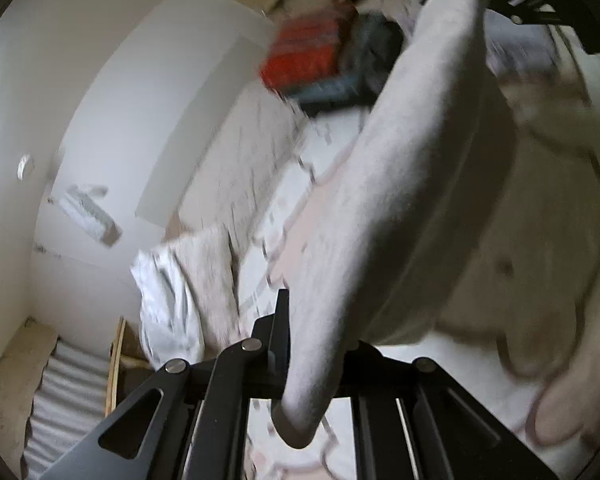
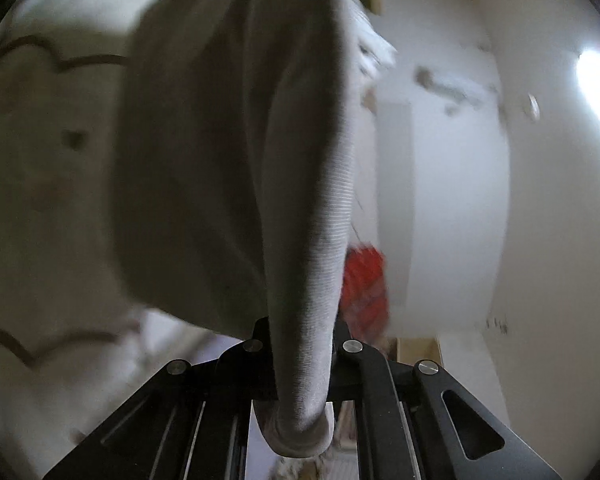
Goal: Fold clothes
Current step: 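Carry the lifted shirt with both grippers over to the folded clothes pile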
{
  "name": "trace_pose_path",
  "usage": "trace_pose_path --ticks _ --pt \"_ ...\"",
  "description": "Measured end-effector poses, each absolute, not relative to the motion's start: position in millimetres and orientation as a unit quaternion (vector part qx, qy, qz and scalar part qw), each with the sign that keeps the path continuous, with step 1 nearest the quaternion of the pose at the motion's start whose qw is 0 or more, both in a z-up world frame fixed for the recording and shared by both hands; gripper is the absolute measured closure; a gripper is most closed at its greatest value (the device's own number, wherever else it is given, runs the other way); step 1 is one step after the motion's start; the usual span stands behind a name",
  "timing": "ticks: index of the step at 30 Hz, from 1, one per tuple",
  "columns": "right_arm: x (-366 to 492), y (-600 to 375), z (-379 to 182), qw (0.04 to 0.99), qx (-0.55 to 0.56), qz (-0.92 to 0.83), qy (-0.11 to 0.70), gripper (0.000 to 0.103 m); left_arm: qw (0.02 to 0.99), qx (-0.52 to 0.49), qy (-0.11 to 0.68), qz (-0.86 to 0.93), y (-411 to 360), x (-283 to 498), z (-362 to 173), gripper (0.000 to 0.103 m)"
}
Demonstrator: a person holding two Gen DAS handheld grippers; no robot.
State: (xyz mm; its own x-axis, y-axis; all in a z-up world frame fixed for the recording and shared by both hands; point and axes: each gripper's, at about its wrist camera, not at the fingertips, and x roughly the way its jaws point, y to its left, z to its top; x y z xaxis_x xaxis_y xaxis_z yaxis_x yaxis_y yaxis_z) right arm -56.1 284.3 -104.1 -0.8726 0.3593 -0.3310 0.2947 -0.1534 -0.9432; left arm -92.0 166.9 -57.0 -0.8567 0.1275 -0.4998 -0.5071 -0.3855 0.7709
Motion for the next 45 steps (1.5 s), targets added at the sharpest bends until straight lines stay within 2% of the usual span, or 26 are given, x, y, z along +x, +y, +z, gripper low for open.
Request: trace_pose_path --ticks 7,15,19,23,27,34,41,45 --pt "-71 383 -7 0.088 -0.376 0.765 -0.516 0.095 0.278 -0.157 0.448 0.835 275 -140 19 0.095" --pt "-57 495 33 0.182 -0.459 0.768 -0.409 0.094 0.371 -0.109 0.411 0.826 424 -186 65 0.094" --pt "-54 548 43 0.236 -0.474 0.766 -0.364 0.094 0.409 -0.091 0.399 0.815 471 -205 82 0.094" --pt "-65 581 48 0.271 -0.481 0.767 -0.327 0.094 0.44 -0.08 0.39 0.805 504 -205 77 0.094" --pt "-63 610 36 0.289 -0.489 0.765 -0.303 0.094 0.463 -0.092 0.381 0.795 519 -205 58 0.094" --pt "-68 618 6 0.294 -0.512 0.757 -0.28 0.094 0.472 -0.123 0.392 0.78 591 -230 17 0.094" --pt "-72 605 -12 0.29 -0.521 0.752 -0.282 0.094 0.48 -0.099 0.393 0.778 585 -225 2 0.094" --pt "-63 578 -25 0.28 -0.523 0.745 -0.305 0.094 0.481 -0.01 0.439 0.759 552 -208 -19 0.093"
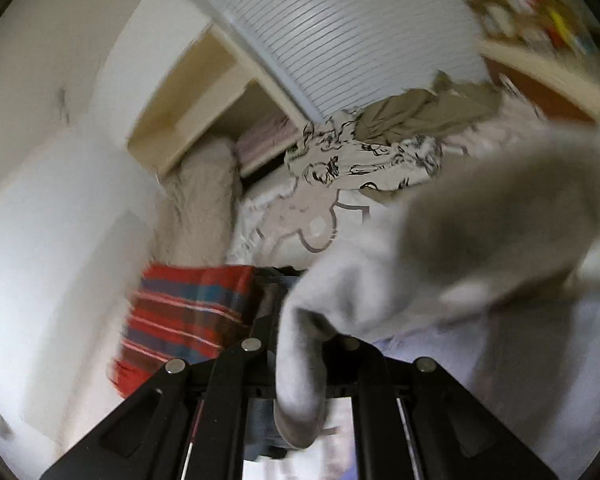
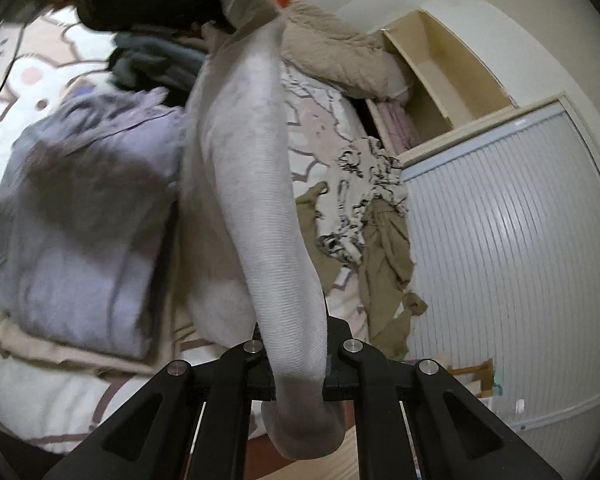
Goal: Fold clothes
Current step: 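Carry the lifted shirt with both grippers over to the folded clothes pile, then lower the shirt onto the folded clothes pile and open both grippers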
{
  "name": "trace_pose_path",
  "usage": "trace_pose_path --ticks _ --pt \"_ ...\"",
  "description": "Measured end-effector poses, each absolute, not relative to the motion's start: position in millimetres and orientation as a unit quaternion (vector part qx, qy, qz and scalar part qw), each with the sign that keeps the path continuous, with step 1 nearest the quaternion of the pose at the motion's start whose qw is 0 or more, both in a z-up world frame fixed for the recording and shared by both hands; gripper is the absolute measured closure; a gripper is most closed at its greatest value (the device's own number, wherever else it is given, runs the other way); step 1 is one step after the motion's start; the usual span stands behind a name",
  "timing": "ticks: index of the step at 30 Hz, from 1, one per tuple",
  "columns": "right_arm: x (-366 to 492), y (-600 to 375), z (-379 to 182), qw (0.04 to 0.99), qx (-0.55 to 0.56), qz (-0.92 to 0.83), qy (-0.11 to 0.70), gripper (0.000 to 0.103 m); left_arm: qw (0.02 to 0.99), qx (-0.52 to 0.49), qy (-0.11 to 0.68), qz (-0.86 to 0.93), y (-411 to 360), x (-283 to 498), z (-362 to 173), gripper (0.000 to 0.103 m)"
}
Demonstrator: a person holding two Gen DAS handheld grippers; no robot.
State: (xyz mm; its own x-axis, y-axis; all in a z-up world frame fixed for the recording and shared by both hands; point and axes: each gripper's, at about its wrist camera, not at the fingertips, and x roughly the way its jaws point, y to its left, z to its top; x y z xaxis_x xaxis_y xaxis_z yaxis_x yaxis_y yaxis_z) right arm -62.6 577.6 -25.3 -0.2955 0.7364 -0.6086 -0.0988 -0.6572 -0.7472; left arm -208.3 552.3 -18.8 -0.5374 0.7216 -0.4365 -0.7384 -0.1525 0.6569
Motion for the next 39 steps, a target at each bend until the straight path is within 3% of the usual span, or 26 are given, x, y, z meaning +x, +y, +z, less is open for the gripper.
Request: trace_pose_path --ticks 4,11,22,29,31,32,33,34,35,36,39 --pt "-54 533 -47 0.299 -0.496 0.732 -0.359 0.094 0.467 0.067 0.489 0.733 512 -198 -47 0.093" --pt "-44 449 -108 0.31 -0.482 0.73 -0.373 0.094 0.444 0.183 0.578 0.66 443 -185 -113 0.093" --pt "-52 420 -176 0.307 -0.511 0.724 -0.348 0.094 0.428 0.161 0.637 0.621 429 -199 -179 0.091" --pt "-62 431 -144 0.295 -0.509 0.788 -0.182 0.09 0.414 0.152 0.643 0.626 449 -216 -173 0.09" --pt "-64 433 -141 0.295 -0.508 0.793 -0.162 0.085 0.41 0.142 0.651 0.624 454 -221 -171 0.086" --pt "-64 432 -142 0.291 -0.505 0.797 -0.158 0.076 0.406 0.134 0.658 0.62 455 -224 -171 0.076" --pt "-62 430 -142 0.284 -0.496 0.806 -0.153 0.058 0.402 0.127 0.666 0.615 455 -227 -172 0.068" --pt "-59 427 -142 0.277 -0.485 0.815 -0.152 0.048 0.399 0.12 0.674 0.61 454 -231 -173 0.065" --pt "-54 422 -142 0.272 -0.474 0.823 -0.155 0.029 0.397 0.116 0.678 0.608 451 -236 -173 0.061" --pt "-46 418 -140 0.267 -0.466 0.828 -0.16 0.024 0.396 0.107 0.682 0.606 449 -242 -172 0.055" --pt "-27 408 -142 0.233 -0.463 0.843 -0.146 0.024 0.391 0.039 0.684 0.615 437 -267 -164 0.045"
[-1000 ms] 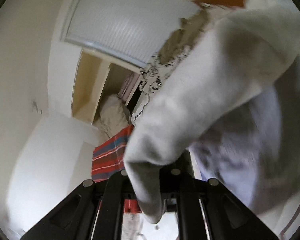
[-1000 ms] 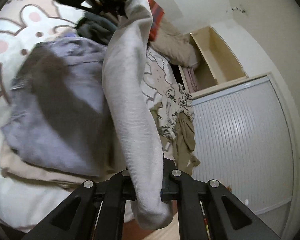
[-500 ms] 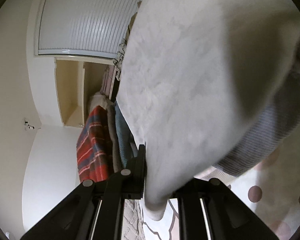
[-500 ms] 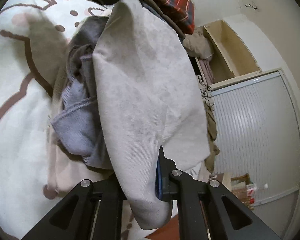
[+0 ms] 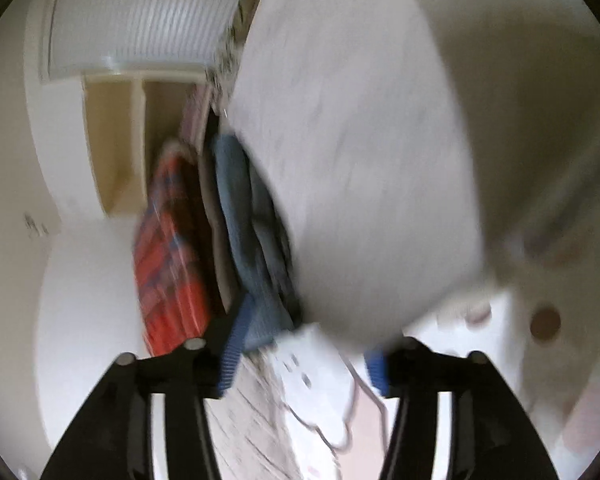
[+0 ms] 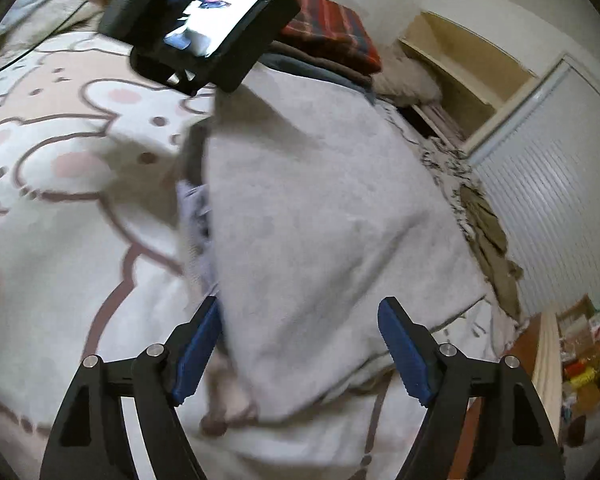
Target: Fold clothes
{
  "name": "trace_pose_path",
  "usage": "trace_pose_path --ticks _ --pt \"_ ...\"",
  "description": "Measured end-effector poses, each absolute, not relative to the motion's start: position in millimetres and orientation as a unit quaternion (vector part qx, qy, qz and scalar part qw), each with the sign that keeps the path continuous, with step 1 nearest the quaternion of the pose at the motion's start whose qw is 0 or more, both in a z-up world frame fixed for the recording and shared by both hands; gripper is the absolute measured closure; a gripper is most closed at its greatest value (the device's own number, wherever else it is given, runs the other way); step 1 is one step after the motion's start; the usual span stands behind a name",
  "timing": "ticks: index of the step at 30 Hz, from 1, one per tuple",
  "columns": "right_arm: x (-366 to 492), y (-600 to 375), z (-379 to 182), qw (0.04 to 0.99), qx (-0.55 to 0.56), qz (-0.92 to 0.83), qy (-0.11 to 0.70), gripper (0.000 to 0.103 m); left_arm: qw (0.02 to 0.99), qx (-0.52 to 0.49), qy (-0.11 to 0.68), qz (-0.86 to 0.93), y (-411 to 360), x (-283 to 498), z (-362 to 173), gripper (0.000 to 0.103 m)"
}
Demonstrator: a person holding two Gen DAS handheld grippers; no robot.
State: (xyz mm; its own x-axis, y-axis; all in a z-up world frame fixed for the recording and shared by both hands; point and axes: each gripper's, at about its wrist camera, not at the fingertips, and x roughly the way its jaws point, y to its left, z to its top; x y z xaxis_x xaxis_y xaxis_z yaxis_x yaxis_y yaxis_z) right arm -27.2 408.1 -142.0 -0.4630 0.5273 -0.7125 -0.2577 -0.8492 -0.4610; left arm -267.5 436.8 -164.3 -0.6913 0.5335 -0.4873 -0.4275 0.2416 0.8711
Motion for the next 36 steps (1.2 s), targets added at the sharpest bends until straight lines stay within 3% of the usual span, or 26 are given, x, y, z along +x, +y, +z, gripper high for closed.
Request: trace_pose_path --ticks 6,11,15,24,30,36 --pt "10 427 -106 0.154 -0.409 0.899 -0.023 0.024 0.363 -0.113 0.607 0.698 398 -320 -126 0.045" --pt "15 492 -64 0.151 -0.293 0.942 0.061 0.024 0.422 -0.228 0.425 0.768 379 -309 -76 0.045" --pt "-5 539 -73 0.142 -0.263 0.948 0.111 0.024 0.493 -0.295 0.326 0.751 404 -273 -52 0.045" --pt "-31 585 -156 0.194 -0.333 0.91 0.153 0.024 0.556 -0.309 0.314 0.705 464 -205 -50 0.045" --pt "-32 588 -150 0.18 -0.358 0.904 0.147 0.024 0.522 -0.326 0.271 0.74 436 -213 -68 0.045" --pt "-27 567 -99 0.156 -0.328 0.923 0.131 0.024 0.487 -0.353 0.21 0.771 366 -216 -72 0.045"
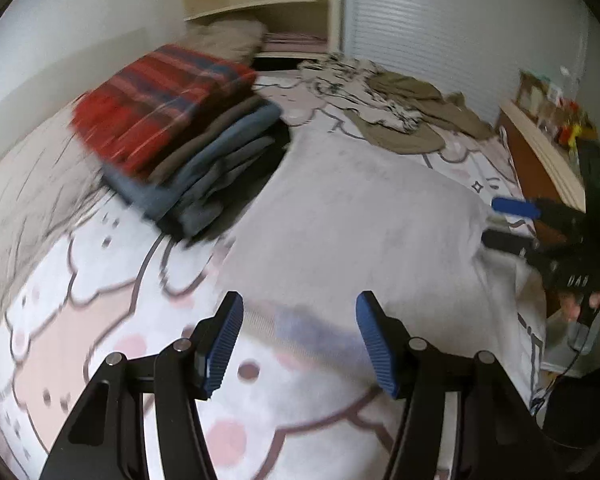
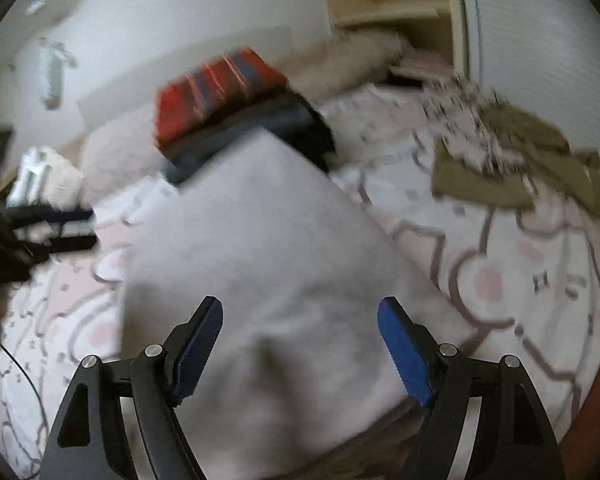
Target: Fold clothes
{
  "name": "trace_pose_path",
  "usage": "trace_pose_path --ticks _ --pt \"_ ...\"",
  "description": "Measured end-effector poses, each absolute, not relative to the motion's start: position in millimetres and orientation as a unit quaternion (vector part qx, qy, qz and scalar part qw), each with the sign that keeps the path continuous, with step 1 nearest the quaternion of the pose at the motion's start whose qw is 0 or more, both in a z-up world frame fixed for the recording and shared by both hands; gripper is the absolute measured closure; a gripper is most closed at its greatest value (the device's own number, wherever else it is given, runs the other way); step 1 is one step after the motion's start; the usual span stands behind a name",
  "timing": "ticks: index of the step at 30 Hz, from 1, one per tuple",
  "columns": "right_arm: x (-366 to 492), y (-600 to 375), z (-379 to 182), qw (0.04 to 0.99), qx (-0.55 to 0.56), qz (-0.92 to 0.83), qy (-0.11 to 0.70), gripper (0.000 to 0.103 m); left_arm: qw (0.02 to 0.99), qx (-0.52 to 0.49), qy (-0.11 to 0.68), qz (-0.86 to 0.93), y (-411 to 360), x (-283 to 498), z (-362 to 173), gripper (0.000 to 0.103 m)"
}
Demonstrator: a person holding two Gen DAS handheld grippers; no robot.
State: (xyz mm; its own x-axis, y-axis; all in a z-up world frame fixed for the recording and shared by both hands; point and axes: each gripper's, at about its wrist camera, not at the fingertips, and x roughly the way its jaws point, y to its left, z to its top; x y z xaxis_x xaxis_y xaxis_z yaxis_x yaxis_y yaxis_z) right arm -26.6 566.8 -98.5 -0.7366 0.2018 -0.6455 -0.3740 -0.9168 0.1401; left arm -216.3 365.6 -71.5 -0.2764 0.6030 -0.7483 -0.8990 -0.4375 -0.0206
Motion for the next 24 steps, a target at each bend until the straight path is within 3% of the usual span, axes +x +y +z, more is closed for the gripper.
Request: trace_pose_path --ticks 5,11,17,19,20,21,24 --pt "-73 543 -82 0.108 -0.354 0.926 0.073 0.024 0.447 -0.351 0.205 0.797 304 -196 -77 0.045" --pt "-134 571 -115 0.105 -0.434 0.889 0.104 0.024 0.403 -0.349 0.175 0.828 244 -168 -72 0.043" --pt "-138 568 -110 0.107 -0.453 0.88 0.094 0.022 0.369 -0.336 0.141 0.855 213 -139 -67 0.028" --pt "-129 564 -99 0.122 -0.439 0.884 0.101 0.021 0.356 -0.328 0.137 0.864 210 -132 -66 0.011" --pt "-124 561 -93 0.137 -0.43 0.887 0.1 0.006 0.352 -0.322 0.132 0.869 207 -128 -65 0.0" --pt "-118 557 -87 0.149 -0.416 0.892 0.097 0.0 0.347 -0.317 0.128 0.873 205 -125 -64 0.0" --pt "-97 541 -73 0.155 -0.374 0.91 0.092 0.0 0.338 -0.318 0.113 0.879 200 -119 -61 0.0"
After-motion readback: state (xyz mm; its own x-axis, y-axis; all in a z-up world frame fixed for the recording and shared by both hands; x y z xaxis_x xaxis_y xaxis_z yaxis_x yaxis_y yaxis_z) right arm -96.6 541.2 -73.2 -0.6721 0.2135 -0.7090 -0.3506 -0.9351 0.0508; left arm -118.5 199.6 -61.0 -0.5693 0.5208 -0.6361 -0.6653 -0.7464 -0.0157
